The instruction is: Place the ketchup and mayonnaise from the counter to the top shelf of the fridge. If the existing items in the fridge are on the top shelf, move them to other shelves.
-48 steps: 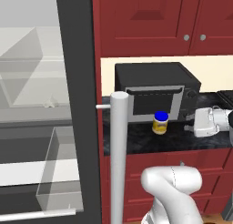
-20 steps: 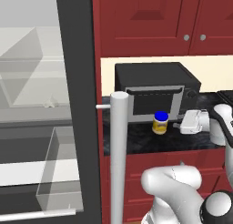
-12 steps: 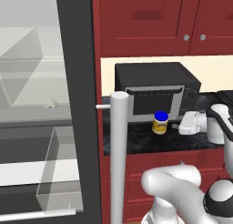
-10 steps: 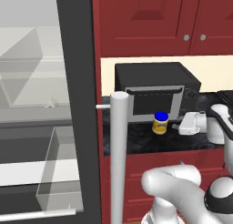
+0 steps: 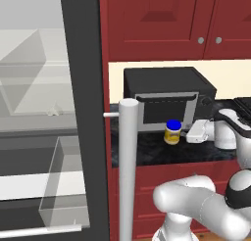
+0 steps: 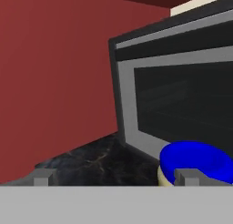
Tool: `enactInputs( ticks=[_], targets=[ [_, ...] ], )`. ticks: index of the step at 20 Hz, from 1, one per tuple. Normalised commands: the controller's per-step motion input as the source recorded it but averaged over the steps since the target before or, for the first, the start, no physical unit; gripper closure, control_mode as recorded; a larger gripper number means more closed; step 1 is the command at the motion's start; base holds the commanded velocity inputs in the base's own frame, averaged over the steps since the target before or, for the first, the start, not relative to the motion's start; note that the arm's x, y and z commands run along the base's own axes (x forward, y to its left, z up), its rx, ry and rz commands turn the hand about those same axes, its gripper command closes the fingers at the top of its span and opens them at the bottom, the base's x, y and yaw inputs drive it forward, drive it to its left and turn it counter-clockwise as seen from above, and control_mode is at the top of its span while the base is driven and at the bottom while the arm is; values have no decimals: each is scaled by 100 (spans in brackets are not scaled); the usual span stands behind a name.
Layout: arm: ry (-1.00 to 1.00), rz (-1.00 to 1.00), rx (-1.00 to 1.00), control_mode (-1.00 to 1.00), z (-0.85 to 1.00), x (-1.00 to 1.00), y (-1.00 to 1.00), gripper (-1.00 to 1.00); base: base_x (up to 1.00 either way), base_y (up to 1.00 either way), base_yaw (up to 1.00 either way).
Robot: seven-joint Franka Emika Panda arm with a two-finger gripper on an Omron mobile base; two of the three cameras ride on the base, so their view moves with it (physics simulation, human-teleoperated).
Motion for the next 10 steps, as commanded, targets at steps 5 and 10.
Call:
enactInputs(
  ticks=[5,10],
  targets=[
    [0,0,0,-100,-31,26,-12,-100,0,0,0],
    [0,-1,0,-100,-19,27,-18,-100,0,0,0]
  ],
)
